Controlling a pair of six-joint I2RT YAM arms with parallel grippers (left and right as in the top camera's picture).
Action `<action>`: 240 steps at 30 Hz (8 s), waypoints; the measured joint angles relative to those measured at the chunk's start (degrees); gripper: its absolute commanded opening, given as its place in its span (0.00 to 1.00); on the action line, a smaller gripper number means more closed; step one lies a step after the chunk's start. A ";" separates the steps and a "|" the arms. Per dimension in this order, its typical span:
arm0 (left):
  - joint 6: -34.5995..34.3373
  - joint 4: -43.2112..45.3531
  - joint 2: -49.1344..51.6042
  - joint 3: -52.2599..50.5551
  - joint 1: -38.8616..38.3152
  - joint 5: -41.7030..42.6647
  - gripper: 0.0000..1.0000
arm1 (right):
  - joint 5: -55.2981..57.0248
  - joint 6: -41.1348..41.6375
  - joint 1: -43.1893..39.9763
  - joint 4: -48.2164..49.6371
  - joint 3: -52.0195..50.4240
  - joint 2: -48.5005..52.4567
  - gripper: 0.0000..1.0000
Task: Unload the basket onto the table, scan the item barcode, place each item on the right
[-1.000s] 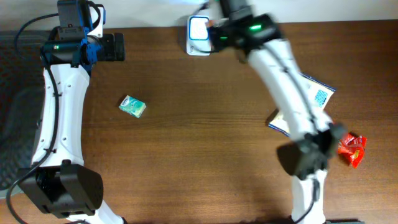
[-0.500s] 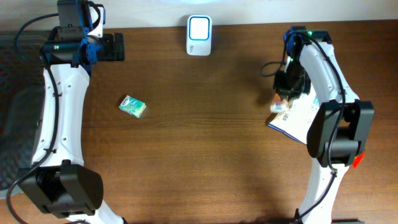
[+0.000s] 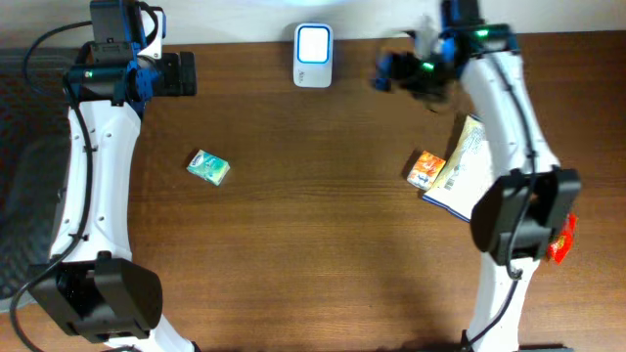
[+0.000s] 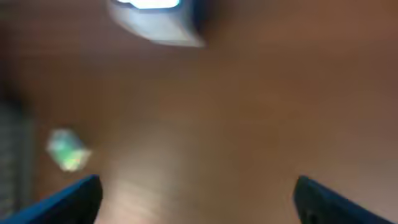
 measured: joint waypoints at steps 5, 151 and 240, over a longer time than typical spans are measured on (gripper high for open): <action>0.00 0.00 0.00 0.00 0.00 0.02 0.99 | -5.92 1.92 11.76 18.01 -0.74 1.51 0.99; 0.00 0.02 0.00 0.00 -0.02 0.00 0.99 | 50.29 25.99 9.94 -25.03 -13.46 -8.07 0.25; 0.00 0.04 0.00 0.00 -0.02 0.00 0.99 | 28.96 -14.27 -11.54 54.40 -123.49 -126.05 0.99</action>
